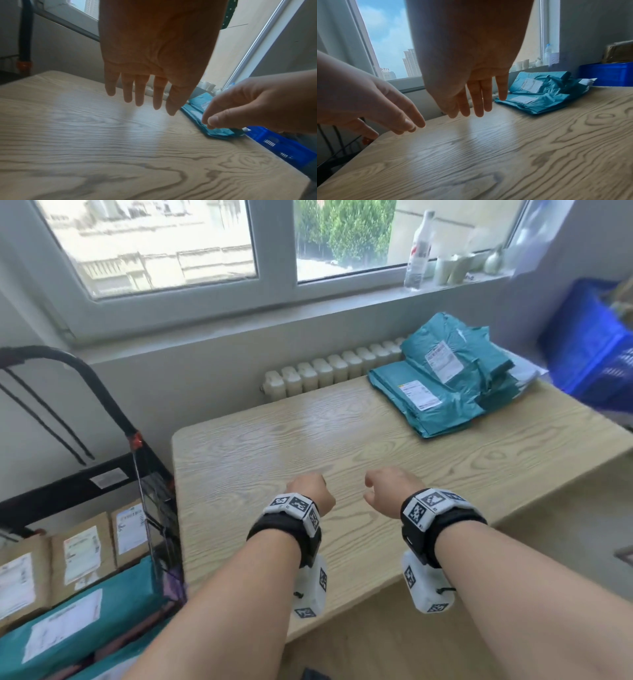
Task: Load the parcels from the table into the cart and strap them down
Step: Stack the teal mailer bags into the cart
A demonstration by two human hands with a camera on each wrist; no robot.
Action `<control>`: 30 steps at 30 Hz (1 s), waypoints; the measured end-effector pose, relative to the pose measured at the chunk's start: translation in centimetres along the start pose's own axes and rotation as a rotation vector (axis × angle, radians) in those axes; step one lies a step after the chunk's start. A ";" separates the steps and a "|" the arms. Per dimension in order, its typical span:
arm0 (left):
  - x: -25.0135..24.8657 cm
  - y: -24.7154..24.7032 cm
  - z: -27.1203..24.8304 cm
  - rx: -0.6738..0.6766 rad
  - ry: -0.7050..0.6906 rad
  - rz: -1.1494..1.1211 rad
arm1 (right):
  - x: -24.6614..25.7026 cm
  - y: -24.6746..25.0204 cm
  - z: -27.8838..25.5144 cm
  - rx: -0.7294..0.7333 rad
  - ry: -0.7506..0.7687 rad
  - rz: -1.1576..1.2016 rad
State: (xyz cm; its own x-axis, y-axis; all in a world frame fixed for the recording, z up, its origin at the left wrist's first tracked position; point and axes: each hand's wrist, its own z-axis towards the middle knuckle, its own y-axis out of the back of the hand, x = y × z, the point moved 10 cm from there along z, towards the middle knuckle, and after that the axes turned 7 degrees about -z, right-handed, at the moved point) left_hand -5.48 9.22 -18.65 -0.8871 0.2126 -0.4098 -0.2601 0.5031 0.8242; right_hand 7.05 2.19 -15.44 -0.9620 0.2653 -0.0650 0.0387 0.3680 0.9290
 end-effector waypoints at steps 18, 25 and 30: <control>-12.9 -6.9 5.1 0.060 -0.064 -0.008 | -14.0 -2.8 2.6 0.076 -0.103 0.113; -15.8 -7.6 11.1 0.097 -0.035 -0.058 | -18.8 -2.5 8.5 0.105 -0.110 0.069; -17.1 -7.1 15.5 0.114 0.011 -0.121 | -20.5 -2.2 13.0 0.128 -0.084 0.046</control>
State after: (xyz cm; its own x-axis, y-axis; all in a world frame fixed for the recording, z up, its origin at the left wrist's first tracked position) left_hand 17.44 15.02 -23.57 -0.8561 0.1362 -0.4985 -0.3208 0.6162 0.7193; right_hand 30.24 7.54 -20.95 -0.9326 0.3561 -0.0588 0.1214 0.4628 0.8781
